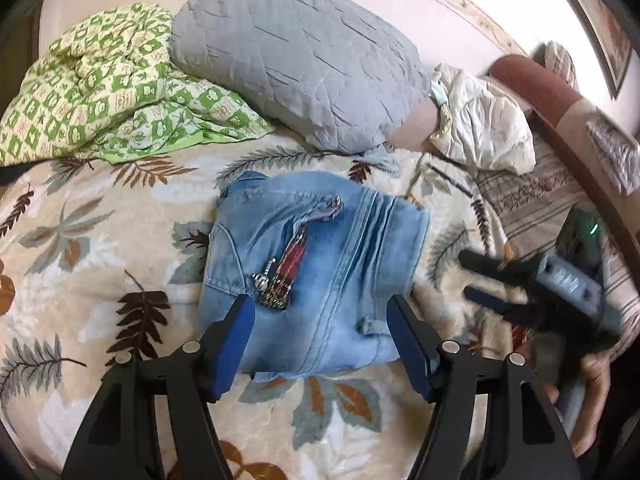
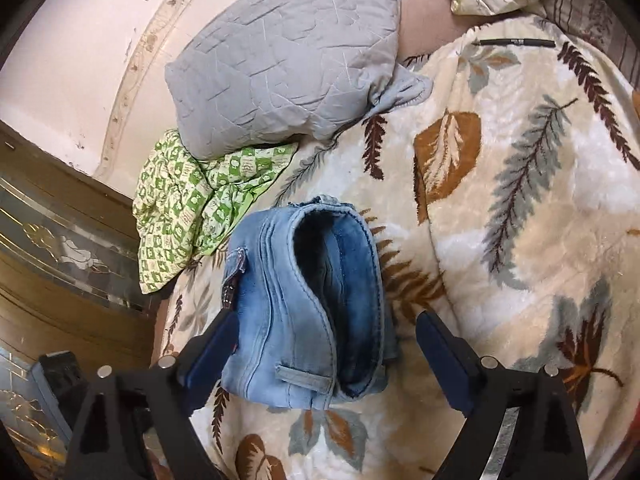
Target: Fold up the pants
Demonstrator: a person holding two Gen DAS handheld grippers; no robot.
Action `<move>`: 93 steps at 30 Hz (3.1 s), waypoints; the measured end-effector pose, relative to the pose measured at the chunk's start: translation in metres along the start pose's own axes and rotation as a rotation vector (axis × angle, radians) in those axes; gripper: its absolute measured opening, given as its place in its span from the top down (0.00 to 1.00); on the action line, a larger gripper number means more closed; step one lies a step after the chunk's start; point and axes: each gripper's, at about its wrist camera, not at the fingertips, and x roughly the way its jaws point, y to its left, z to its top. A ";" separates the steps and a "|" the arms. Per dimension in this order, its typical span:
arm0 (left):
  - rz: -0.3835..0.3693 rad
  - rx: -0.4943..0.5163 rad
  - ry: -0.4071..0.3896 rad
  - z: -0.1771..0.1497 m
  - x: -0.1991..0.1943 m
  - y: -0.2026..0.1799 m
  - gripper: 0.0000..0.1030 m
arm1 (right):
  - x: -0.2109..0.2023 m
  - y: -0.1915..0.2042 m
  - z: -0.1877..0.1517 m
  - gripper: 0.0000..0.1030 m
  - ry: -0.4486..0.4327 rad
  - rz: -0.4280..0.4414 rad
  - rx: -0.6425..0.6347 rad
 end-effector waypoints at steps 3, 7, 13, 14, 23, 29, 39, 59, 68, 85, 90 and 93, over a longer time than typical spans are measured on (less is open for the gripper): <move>-0.042 -0.029 -0.020 0.010 -0.008 0.000 0.31 | 0.005 -0.003 -0.001 0.11 0.025 0.002 0.018; 0.012 0.018 -0.006 0.013 0.010 0.001 0.27 | 0.004 -0.003 -0.003 0.11 0.022 0.006 0.003; -0.062 -0.010 0.079 0.015 0.035 0.017 0.27 | 0.025 -0.011 -0.005 0.11 0.073 -0.027 0.024; -0.072 -0.011 0.080 0.020 0.036 0.020 0.27 | 0.026 -0.010 -0.004 0.11 0.074 -0.020 0.019; -0.143 -0.151 0.164 0.032 0.085 0.073 0.27 | 0.064 0.003 0.005 0.11 0.123 -0.070 -0.066; -0.171 -0.178 0.161 0.029 0.080 0.080 0.27 | 0.096 -0.004 0.006 0.11 0.184 -0.087 -0.056; -0.190 -0.215 0.157 0.030 0.076 0.090 0.27 | 0.107 -0.001 0.001 0.13 0.206 -0.077 -0.086; -0.124 -0.159 0.186 0.019 0.097 0.081 0.27 | 0.118 0.006 0.005 0.21 0.206 -0.109 -0.114; -0.125 -0.166 0.187 0.019 0.096 0.083 0.27 | 0.116 0.004 0.005 0.22 0.201 -0.097 -0.106; -0.109 -0.163 0.171 0.018 0.093 0.080 0.27 | 0.112 0.009 0.005 0.21 0.191 -0.101 -0.122; -0.119 -0.166 0.164 0.020 0.093 0.082 0.27 | 0.106 0.006 0.008 0.21 0.180 -0.083 -0.109; -0.115 -0.154 0.164 0.020 0.097 0.082 0.27 | 0.102 0.002 0.011 0.21 0.176 -0.058 -0.087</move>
